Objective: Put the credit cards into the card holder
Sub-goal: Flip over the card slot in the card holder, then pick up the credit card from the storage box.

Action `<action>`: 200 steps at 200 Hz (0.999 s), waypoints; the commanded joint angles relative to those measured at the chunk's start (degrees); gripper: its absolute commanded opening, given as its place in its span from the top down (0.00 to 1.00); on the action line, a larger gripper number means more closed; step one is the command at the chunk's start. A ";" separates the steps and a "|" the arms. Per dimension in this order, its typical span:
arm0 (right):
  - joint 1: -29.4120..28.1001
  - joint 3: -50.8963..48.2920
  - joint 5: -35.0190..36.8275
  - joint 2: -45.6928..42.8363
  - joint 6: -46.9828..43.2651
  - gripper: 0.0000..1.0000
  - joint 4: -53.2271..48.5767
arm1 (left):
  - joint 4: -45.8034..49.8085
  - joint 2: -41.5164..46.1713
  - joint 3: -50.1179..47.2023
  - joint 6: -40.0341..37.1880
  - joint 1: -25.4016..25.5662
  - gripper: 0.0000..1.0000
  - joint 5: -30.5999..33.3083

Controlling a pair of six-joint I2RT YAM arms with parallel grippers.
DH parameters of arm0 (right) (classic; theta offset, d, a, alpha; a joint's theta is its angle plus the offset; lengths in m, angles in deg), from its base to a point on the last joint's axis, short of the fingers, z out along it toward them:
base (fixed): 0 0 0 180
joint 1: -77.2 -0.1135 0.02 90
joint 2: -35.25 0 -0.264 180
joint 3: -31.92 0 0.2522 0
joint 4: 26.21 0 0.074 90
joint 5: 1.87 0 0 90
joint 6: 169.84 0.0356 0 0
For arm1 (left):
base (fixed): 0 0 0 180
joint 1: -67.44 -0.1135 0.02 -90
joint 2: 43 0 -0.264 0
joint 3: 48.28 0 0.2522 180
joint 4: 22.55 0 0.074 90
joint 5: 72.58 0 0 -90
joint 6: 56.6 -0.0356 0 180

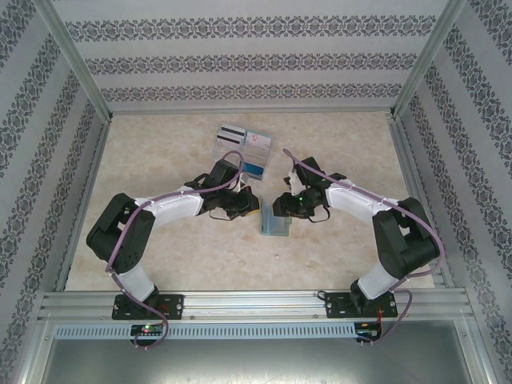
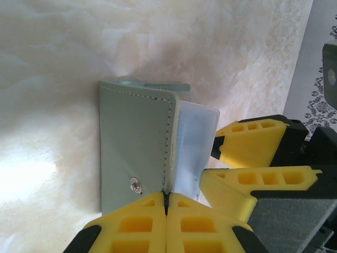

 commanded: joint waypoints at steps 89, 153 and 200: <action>3.74 6.54 -0.27 -2.20 -3.88 0.49 -5.82 | 12.90 5.77 -4.13 -4.54 0.66 0.66 10.32; 5.90 21.18 3.74 7.67 -10.75 0.49 -7.03 | 19.82 10.32 -4.14 -6.97 -0.13 0.48 16.34; 7.08 38.86 7.84 18.00 -19.08 0.46 -8.34 | 22.20 11.63 -3.09 -9.36 -3.15 0.44 17.25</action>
